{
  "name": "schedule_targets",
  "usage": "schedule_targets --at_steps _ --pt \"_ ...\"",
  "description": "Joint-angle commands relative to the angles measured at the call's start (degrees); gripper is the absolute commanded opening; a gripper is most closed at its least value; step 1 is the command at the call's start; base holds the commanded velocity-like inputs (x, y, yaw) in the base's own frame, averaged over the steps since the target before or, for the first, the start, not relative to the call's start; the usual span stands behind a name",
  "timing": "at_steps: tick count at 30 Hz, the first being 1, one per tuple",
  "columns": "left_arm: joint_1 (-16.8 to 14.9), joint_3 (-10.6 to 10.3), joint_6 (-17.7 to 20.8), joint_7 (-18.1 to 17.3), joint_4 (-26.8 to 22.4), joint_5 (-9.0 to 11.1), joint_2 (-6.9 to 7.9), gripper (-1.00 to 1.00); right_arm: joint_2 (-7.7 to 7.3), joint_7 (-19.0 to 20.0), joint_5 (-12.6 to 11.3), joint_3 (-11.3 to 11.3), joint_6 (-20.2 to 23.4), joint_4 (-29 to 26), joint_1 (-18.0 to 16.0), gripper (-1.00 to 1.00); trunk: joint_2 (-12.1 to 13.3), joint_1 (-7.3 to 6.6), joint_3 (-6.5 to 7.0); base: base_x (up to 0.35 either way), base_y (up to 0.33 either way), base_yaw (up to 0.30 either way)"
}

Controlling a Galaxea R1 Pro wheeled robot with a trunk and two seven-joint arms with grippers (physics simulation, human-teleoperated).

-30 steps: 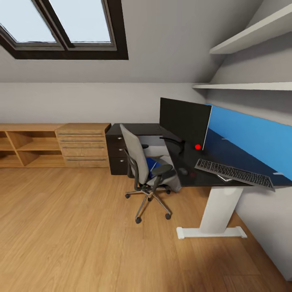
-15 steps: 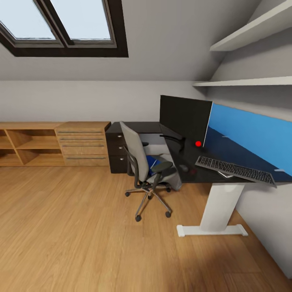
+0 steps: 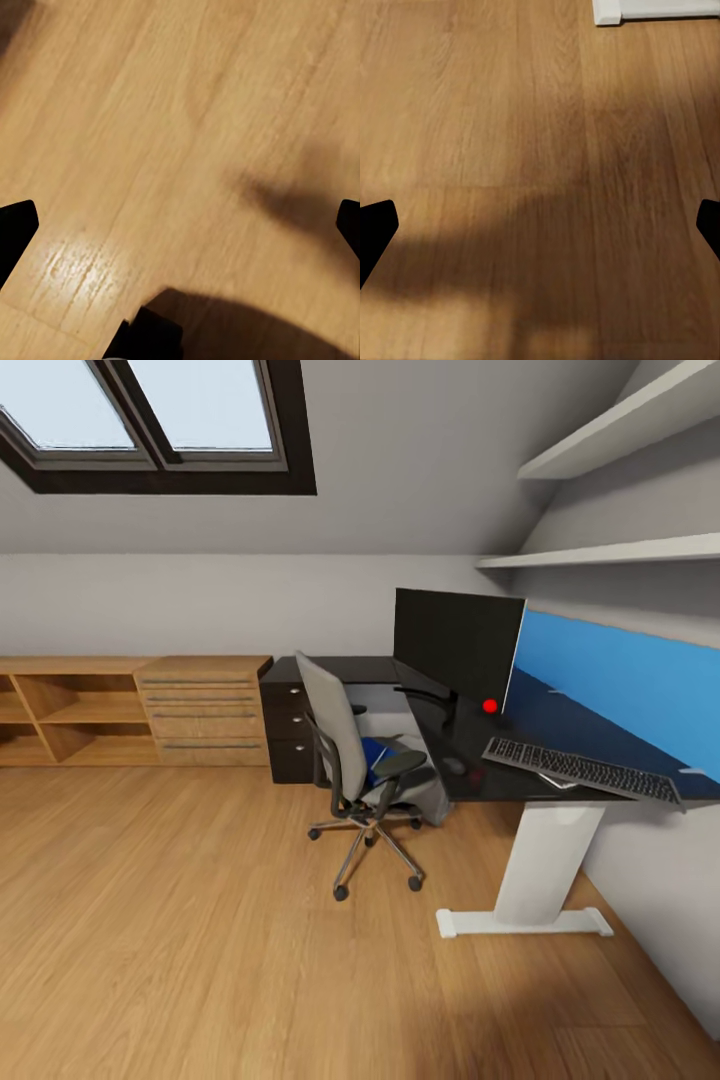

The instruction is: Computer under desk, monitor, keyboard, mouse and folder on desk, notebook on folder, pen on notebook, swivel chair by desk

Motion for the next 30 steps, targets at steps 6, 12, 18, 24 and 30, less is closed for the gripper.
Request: schedule_targets --at_steps 6,12,18,24,30 --pt "0.0 0.3 -0.1 0.0 0.0 -0.1 0.04 1.00 0.14 0.2 -0.1 0.1 -0.4 0.0 0.0 1.00 -2.4 1.32 -1.14 0.000 0.000 0.000" --pt "0.0 0.1 -0.1 -0.3 -0.8 -0.2 0.14 1.00 0.23 0.2 -0.2 0.0 -4.4 0.0 0.0 1.00 -4.8 2.63 -2.21 0.000 0.000 -0.026" --pt "0.0 -4.4 41.5 1.7 -50.4 0.0 0.19 1.00 0.18 -3.5 -1.7 -0.2 20.8 -22.8 -4.3 1.00 -7.3 3.95 -3.29 0.000 0.000 0.000" --pt "0.0 -4.6 52.2 1.8 -65.1 0.2 0.00 1.00 0.13 -4.6 -4.1 -0.4 31.7 -24.6 -15.9 1.00 -9.7 5.27 -4.37 0.000 0.000 0.000" --pt "0.0 -4.8 57.3 1.8 -74.8 0.3 -0.04 1.00 0.18 -4.9 -12.7 -0.8 36.7 -11.8 -34.2 1.00 -12.1 6.59 -5.44 0.000 0.000 0.000"
